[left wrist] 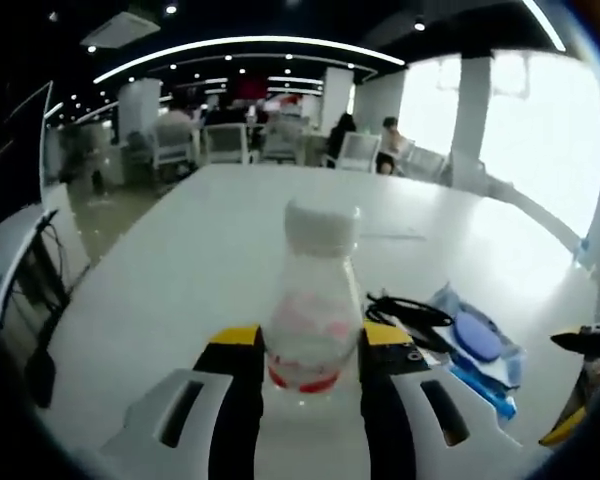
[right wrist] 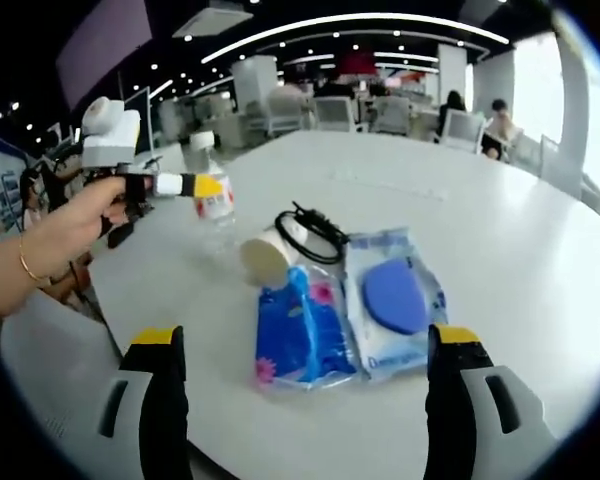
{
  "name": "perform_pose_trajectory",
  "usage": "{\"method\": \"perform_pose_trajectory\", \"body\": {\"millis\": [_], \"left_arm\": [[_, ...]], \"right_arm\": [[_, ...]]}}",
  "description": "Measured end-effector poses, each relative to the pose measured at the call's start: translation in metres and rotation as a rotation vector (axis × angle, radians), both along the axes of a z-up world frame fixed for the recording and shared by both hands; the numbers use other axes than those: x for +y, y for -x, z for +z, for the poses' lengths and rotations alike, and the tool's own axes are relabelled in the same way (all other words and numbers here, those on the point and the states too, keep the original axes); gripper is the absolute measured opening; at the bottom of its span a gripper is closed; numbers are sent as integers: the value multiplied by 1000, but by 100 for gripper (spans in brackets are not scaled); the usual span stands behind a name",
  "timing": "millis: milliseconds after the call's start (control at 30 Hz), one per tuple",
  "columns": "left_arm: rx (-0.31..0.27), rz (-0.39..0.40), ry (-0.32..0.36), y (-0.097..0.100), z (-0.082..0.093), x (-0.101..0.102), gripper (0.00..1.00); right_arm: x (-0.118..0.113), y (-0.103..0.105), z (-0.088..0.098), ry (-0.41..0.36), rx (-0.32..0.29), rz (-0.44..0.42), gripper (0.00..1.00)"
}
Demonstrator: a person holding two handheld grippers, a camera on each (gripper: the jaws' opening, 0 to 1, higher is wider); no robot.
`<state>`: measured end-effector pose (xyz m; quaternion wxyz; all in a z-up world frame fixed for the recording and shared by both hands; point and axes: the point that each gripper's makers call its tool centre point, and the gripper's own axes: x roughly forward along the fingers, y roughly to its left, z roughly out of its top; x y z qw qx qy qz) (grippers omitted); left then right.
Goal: Arrange the tabletop items into an orderly group along one side of the table until the central work area is clear of visible clutter.
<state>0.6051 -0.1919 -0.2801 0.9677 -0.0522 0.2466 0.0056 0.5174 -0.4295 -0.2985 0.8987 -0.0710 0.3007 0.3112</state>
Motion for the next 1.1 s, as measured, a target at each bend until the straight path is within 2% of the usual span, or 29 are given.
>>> {"method": "perform_pose_trajectory", "body": {"millis": [333, 567, 733, 933, 1100], "left_arm": [[-29, 40, -20, -38, 11, 38, 34], [-58, 54, -37, -68, 20, 58, 34], [-63, 74, -44, -86, 13, 70, 34], [-41, 90, -45, -102, -4, 83, 34], [-51, 111, -25, -116, -8, 91, 34]], "right_arm": [[-1, -9, 7, -17, -56, -20, 100], [-2, -6, -6, -3, 3, -11, 100], [-6, -6, -12, 28, 14, -14, 100], [-12, -6, -19, 53, 36, -26, 100], [-13, -4, -24, 70, 51, -23, 100]]}}
